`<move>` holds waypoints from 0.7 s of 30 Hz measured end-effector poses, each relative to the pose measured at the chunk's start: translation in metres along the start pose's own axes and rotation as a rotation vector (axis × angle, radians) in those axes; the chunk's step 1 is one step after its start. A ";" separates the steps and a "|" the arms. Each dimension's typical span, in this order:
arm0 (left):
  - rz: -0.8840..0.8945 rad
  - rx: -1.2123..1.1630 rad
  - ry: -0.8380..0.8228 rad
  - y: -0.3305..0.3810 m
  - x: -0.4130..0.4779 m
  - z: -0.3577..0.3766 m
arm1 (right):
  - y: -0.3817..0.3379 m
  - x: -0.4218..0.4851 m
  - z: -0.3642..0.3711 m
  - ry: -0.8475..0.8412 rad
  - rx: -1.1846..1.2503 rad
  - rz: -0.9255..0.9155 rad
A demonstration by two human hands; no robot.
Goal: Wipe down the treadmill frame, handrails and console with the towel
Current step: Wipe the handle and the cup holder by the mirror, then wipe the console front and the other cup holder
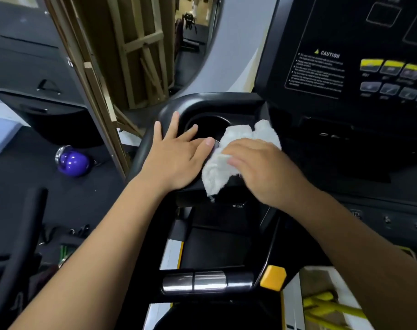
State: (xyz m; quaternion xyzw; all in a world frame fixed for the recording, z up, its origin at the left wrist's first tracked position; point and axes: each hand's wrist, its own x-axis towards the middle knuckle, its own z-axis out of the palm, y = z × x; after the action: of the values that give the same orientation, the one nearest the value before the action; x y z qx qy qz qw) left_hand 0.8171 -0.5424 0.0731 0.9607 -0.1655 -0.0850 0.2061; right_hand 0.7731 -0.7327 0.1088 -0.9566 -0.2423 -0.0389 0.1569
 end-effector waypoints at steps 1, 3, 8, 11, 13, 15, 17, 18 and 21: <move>0.001 -0.010 0.016 -0.001 0.000 0.001 | 0.000 -0.007 -0.013 0.069 0.025 0.006; 0.009 -0.025 0.039 -0.002 0.002 0.001 | 0.008 -0.020 -0.054 0.190 0.092 0.150; -0.006 -0.018 0.064 -0.003 0.009 0.001 | 0.025 -0.048 -0.079 0.078 0.013 0.357; 0.020 0.001 0.071 -0.001 0.006 0.002 | 0.015 -0.054 -0.033 0.075 -0.055 0.349; 0.026 0.026 0.058 0.000 0.002 0.003 | 0.007 -0.048 -0.022 0.095 -0.055 0.354; 0.028 0.055 0.026 0.006 0.000 0.005 | 0.002 -0.047 -0.020 0.153 -0.050 0.296; 0.031 0.115 -0.027 0.018 -0.003 0.008 | -0.004 -0.054 -0.016 0.204 -0.054 0.186; 0.033 0.151 -0.051 0.026 -0.006 0.011 | -0.005 -0.061 -0.014 0.194 -0.070 0.128; 0.071 0.204 -0.039 0.046 -0.014 0.021 | 0.005 -0.090 -0.017 0.119 -0.124 0.039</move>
State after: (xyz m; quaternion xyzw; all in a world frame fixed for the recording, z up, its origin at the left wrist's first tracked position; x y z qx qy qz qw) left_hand 0.7858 -0.5850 0.0753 0.9684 -0.2113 -0.0792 0.1066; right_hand 0.6962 -0.7824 0.1100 -0.9651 -0.2111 -0.1074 0.1119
